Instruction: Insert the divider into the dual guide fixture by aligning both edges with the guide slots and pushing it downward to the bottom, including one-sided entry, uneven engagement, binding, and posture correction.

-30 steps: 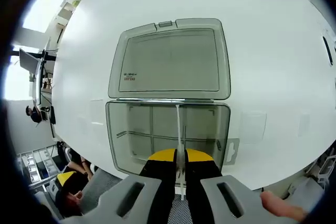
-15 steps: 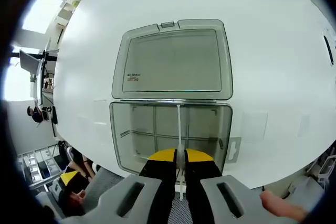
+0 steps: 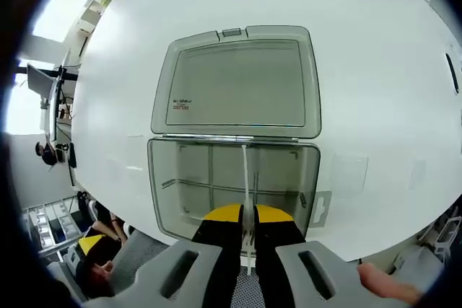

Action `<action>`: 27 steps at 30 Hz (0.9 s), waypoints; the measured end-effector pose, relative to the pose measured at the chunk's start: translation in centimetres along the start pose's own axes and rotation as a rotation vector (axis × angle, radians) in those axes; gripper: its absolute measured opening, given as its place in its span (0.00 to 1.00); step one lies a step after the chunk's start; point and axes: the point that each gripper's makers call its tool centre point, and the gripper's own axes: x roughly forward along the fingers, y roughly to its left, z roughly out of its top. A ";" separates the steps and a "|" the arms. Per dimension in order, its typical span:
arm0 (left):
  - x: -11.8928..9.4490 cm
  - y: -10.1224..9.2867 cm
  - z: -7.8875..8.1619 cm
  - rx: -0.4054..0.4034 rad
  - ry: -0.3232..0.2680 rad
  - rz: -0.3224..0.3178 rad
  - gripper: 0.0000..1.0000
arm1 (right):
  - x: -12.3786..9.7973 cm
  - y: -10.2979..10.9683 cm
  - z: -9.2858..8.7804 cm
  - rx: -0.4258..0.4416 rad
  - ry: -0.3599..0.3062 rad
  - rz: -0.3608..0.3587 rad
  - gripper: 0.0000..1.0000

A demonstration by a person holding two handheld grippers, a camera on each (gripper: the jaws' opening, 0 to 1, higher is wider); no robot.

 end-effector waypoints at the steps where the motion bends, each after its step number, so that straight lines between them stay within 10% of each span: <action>1: 0.0 0.0 0.0 0.000 -0.001 0.001 0.60 | 0.0 0.0 0.0 -0.002 0.000 0.000 0.00; 27: 0.1 0.1 0.2 -0.003 -0.006 -0.004 0.60 | -0.3 -0.2 0.1 0.001 -0.025 0.002 0.00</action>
